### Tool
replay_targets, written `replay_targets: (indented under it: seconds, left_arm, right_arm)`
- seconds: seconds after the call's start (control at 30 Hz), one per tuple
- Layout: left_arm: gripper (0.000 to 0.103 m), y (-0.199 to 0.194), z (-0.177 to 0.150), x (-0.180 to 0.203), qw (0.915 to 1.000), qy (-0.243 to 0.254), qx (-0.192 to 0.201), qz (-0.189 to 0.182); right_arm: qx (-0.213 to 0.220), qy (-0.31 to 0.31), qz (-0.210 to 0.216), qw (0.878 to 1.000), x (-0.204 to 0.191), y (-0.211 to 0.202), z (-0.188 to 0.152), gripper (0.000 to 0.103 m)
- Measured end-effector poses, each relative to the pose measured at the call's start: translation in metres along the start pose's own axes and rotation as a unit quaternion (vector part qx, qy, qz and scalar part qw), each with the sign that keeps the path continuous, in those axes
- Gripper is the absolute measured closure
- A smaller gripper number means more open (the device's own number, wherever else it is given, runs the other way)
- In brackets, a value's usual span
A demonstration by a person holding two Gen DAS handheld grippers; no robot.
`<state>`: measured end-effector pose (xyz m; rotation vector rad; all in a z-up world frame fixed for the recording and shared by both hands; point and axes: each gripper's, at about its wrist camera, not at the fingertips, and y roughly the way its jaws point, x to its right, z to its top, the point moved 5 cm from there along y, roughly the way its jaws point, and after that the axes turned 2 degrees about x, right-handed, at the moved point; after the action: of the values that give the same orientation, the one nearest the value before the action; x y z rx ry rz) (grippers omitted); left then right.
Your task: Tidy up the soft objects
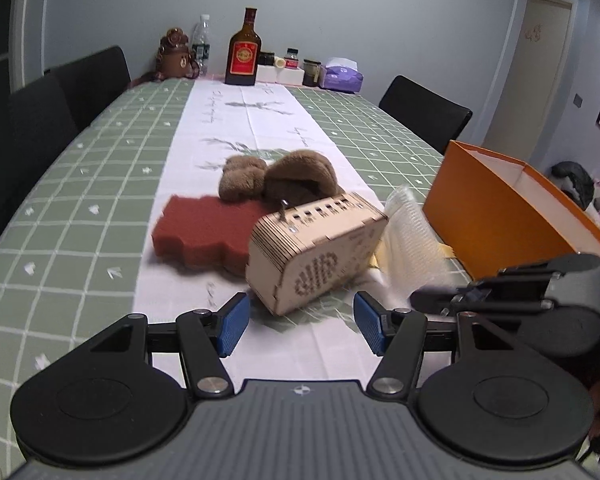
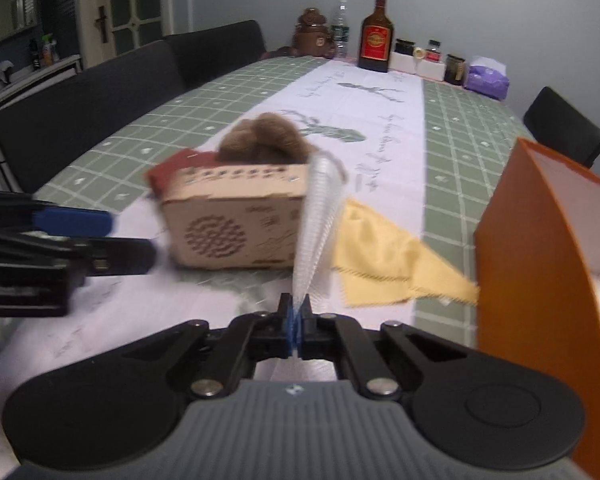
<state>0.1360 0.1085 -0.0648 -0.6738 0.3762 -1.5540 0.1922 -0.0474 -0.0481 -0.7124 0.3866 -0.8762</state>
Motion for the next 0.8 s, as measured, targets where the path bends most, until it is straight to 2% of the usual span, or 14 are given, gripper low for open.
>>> replay_targets:
  seconds: [0.13, 0.27, 0.3, 0.37, 0.43, 0.5, 0.63, 0.67, 0.8]
  left_arm:
    - [0.033, -0.007, -0.011, 0.004, 0.9999, -0.01, -0.006, -0.005]
    - [0.033, -0.015, -0.019, 0.006, 0.9992, -0.032, -0.012, -0.021]
    - [0.033, -0.016, -0.021, 0.007, 0.9987, -0.041, -0.012, -0.027]
    - [0.033, -0.017, -0.022, 0.008, 0.9977, -0.056, -0.017, -0.035]
    - [0.032, -0.015, -0.023, 0.011, 0.9963, -0.07, -0.023, -0.044]
    - [0.027, -0.009, -0.023, 0.016, 0.9954, -0.077, -0.035, -0.044]
    - [0.027, 0.011, -0.03, 0.02, 0.9928, -0.093, -0.075, -0.007]
    - [0.027, 0.015, -0.031, 0.02, 0.9915, -0.102, -0.08, -0.006]
    - [0.028, 0.033, -0.035, 0.032, 0.9885, -0.11, -0.103, -0.004]
  right_arm:
    - [-0.005, -0.002, 0.032, 0.999, -0.027, -0.008, -0.016, 0.103]
    - [-0.006, -0.006, 0.034, 0.999, -0.034, -0.01, -0.025, 0.093]
    - [-0.005, -0.012, 0.033, 0.999, -0.034, -0.013, -0.025, 0.088]
    - [-0.002, -0.022, 0.033, 0.999, -0.033, -0.022, -0.025, 0.06]
    - [0.0, -0.035, 0.031, 0.999, -0.03, -0.031, -0.025, 0.053]
    - [-0.007, -0.051, 0.026, 0.998, -0.024, -0.041, -0.026, 0.053]
    - [-0.023, -0.084, -0.001, 0.996, -0.005, -0.056, -0.023, 0.046]
    - [-0.024, -0.093, -0.009, 0.995, -0.001, -0.059, -0.022, 0.042]
    - [-0.038, -0.131, -0.029, 0.99, 0.017, -0.066, -0.013, 0.042]
